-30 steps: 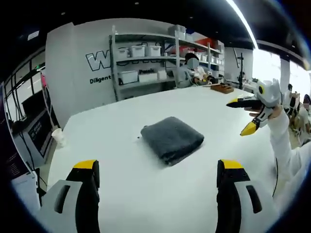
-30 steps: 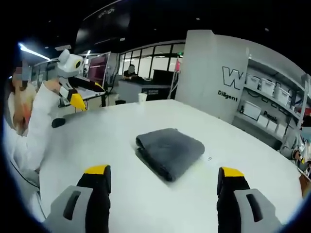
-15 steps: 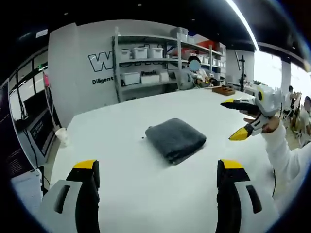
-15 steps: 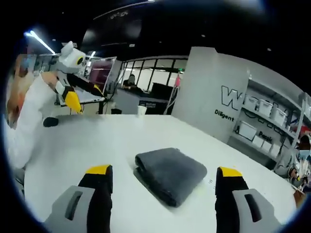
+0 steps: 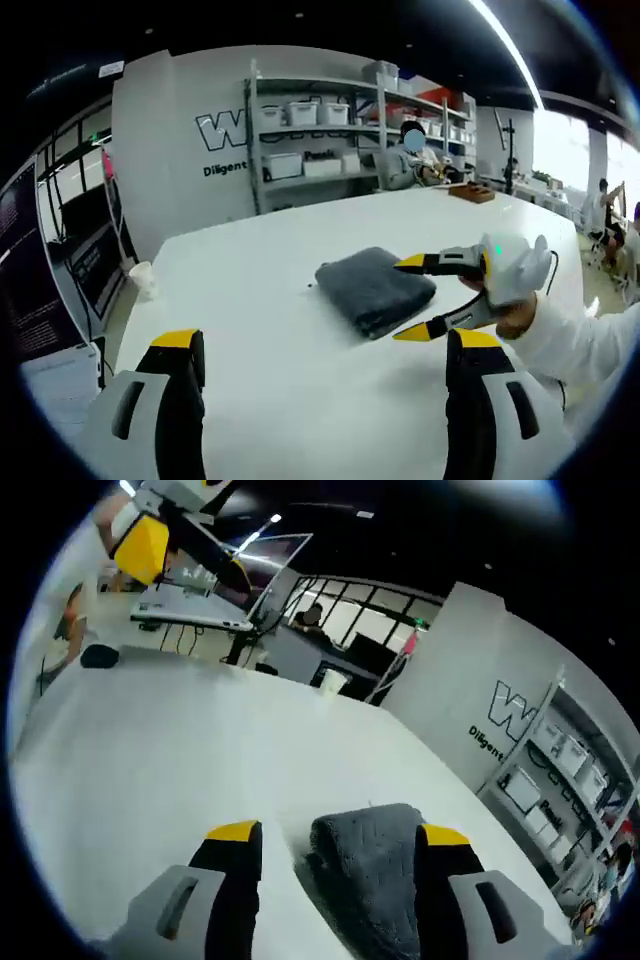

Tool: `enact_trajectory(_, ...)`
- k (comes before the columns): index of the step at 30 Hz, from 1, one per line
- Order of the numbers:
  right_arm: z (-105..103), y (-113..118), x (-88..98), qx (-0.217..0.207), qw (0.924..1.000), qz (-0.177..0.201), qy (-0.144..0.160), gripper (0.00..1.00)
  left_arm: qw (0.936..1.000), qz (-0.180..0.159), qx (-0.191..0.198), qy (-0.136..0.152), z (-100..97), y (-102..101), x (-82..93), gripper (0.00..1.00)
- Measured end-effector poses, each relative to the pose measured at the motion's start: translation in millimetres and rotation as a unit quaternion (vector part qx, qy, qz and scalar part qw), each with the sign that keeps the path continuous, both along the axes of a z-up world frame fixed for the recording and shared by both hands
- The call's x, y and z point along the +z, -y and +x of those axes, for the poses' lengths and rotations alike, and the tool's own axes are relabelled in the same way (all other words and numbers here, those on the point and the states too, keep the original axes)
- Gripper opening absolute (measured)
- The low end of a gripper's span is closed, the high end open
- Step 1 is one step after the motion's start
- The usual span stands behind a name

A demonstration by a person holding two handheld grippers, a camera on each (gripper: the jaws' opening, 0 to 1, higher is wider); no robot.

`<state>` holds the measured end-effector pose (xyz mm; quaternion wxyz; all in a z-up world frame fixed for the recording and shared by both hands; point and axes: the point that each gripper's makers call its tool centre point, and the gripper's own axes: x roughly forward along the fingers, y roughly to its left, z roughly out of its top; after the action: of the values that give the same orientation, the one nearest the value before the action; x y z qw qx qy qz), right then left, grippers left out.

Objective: Open the folded towel by lifting each exposed corner and separating the folded layers until the towel lies flat within the target outline without major curled edges

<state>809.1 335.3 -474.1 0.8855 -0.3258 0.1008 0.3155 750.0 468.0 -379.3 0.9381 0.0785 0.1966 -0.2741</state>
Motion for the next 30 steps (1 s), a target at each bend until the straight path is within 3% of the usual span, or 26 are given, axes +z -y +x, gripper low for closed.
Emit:
enact_trajectory(8,27,-15,-22.7,0.002,0.9993,-0.031,0.022,0.4,1.0,0.001,0.001,0.002,0.3,2,0.6,0.99)
enact_trajectory(13,40,-15,-36.5,-0.007,0.9967,-0.072,0.037,0.32,1.0,0.001,0.004,0.001,0.5,0,-0.1,0.99)
enact_trajectory(19,43,-10,-44.1,-0.014,0.9935,-0.1,0.053,0.24,0.9998,0.009,0.016,-0.001,2.0,-6,-2.0,0.99)
enact_trajectory(24,43,-9,-45.4,-0.009,0.9938,-0.094,0.058,0.12,0.9998,0.009,0.017,-0.002,2.3,-6,-2.8,0.99)
enact_trajectory(30,43,-9,-46.0,-0.008,0.9947,-0.084,0.058,0.05,0.9998,0.012,0.015,-0.004,2.7,-2,-4.7,0.99)
